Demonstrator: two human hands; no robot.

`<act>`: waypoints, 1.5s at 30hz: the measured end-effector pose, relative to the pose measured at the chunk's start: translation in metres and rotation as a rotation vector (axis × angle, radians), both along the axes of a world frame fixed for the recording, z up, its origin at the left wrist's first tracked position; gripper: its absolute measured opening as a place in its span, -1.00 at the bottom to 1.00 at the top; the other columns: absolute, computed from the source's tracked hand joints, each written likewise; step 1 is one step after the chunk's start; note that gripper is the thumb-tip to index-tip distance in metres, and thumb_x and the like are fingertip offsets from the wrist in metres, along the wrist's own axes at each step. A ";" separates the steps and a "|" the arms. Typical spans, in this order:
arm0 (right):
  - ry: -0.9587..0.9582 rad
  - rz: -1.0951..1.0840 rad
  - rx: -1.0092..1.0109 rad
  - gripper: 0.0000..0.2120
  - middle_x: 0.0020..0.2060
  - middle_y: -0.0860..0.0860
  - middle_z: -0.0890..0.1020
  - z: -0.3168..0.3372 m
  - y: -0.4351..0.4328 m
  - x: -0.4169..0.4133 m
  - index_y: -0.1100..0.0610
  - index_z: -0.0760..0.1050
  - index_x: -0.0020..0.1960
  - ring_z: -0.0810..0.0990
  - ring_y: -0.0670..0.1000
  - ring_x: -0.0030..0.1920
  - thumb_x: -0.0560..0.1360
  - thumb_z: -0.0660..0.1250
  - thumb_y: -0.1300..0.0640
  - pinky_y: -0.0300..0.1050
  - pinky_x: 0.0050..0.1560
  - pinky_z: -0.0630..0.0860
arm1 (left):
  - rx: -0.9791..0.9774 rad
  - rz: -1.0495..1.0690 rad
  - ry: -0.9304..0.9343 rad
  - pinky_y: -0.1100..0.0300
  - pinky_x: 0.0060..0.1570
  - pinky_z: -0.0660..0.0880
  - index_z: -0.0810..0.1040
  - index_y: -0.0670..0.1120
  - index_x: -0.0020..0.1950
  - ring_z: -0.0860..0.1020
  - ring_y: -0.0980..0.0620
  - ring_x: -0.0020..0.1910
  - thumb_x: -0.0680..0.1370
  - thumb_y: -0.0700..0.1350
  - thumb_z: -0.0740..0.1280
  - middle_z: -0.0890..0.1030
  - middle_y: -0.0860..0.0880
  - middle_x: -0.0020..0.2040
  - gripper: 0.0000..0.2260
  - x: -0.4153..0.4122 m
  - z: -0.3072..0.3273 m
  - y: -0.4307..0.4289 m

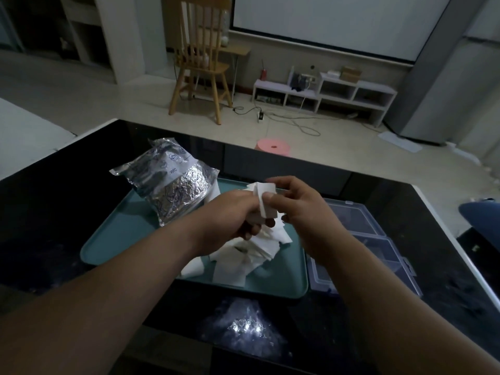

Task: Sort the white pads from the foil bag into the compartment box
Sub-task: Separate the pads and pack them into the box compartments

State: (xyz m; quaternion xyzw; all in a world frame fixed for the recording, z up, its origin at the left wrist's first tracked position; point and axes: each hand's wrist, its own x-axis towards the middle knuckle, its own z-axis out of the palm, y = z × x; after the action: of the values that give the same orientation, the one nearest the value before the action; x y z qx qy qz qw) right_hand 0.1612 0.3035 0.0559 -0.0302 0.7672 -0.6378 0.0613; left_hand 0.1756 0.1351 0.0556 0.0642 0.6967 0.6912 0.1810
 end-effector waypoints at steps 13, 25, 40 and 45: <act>-0.207 -0.083 -0.302 -0.91 -0.22 0.02 0.68 -0.007 -0.012 0.006 0.10 0.55 -0.11 0.63 0.05 -0.06 0.58 0.38 0.16 0.02 0.09 0.54 | 0.136 -0.002 -0.046 0.16 -0.32 0.40 0.56 -0.17 0.26 0.60 -0.06 -0.15 0.69 -0.22 0.12 0.66 -0.15 -0.05 -0.74 0.001 -0.004 0.000; 0.440 0.245 0.519 -0.50 0.30 -0.18 0.49 -0.008 -0.027 0.020 -0.05 0.39 0.12 0.50 -0.07 0.27 0.35 0.56 -0.19 -0.01 0.25 0.52 | 0.556 -0.124 -0.405 0.25 -0.37 0.41 0.47 -0.01 0.31 0.43 0.02 -0.27 0.70 0.20 0.09 0.52 -0.08 -0.13 -0.62 -0.013 -0.013 -0.017; 0.250 -0.282 0.366 -0.87 -0.06 -0.01 0.66 -0.002 0.024 -0.017 0.07 0.57 0.06 0.64 0.00 -0.02 0.67 0.30 0.03 0.00 0.10 0.60 | 0.556 0.312 -0.411 0.35 -0.62 0.26 0.45 -0.08 0.06 0.42 0.08 -0.38 0.60 0.01 0.39 0.47 -0.05 -0.27 -0.79 -0.025 -0.020 -0.028; 0.157 0.024 0.800 -0.80 0.03 -0.11 0.66 -0.035 0.033 -0.019 0.02 0.59 0.22 0.63 -0.09 0.00 0.61 0.40 0.02 0.01 0.16 0.63 | 0.544 0.426 -0.403 0.35 -0.61 0.15 0.47 -0.08 0.03 0.35 0.07 -0.42 0.62 -0.17 0.19 0.47 -0.05 -0.33 -0.92 -0.026 -0.024 -0.029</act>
State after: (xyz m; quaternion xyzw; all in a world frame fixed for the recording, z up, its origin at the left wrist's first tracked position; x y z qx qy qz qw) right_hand 0.1427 0.3368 0.0208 -0.0614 0.9567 -0.2842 0.0170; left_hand 0.1494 0.1064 0.0318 -0.1731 0.4364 0.8713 0.1432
